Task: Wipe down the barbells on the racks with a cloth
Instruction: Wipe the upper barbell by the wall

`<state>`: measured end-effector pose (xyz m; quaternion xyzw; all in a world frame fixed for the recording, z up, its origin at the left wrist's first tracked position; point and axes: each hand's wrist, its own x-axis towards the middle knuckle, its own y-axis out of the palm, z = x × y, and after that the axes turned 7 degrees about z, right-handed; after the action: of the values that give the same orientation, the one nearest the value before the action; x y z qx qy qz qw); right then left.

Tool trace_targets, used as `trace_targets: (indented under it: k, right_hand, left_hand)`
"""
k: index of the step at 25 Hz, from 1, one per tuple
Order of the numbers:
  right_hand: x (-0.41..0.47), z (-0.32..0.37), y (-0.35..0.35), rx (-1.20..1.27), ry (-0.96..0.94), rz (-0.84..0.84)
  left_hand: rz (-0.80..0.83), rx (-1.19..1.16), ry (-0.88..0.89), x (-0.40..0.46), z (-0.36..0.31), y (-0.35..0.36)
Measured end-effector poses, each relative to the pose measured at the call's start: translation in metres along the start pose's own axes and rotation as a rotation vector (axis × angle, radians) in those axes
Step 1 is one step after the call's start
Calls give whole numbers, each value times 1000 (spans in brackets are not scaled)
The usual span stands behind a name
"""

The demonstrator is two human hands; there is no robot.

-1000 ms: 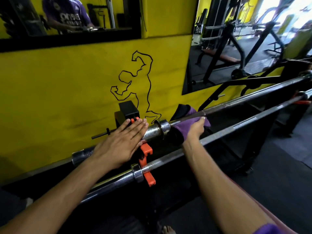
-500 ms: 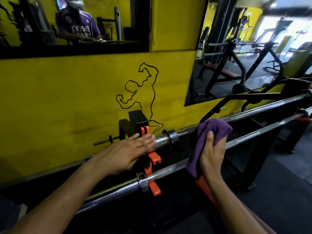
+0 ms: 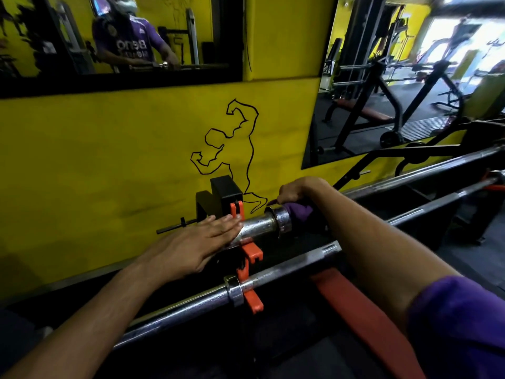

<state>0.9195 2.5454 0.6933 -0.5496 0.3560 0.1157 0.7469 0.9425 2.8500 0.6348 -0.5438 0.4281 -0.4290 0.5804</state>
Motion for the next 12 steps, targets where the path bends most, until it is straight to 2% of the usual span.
trace_targets:
  k: [1, 3, 6, 9, 10, 12]
  right_hand:
    - [4, 2, -2, -1, 5, 26]
    - [5, -4, 5, -19, -29, -90]
    - [-7, -24, 51, 65, -152, -604]
    - [-34, -29, 126, 579, -450, -1009]
    - [-39, -28, 146, 744, -503, -1067]
    - [-38, -23, 181, 968, -494, -1115]
  left_hand:
    - [5, -12, -4, 0, -1, -1]
    - [30, -74, -6, 0, -1, 0]
    - [18, -91, 20, 1, 3, 2]
    - [-6, -80, 36, 1, 8, 8]
    - [-2, -89, 37, 1, 8, 9]
    - [9, -101, 32, 2, 7, 8]
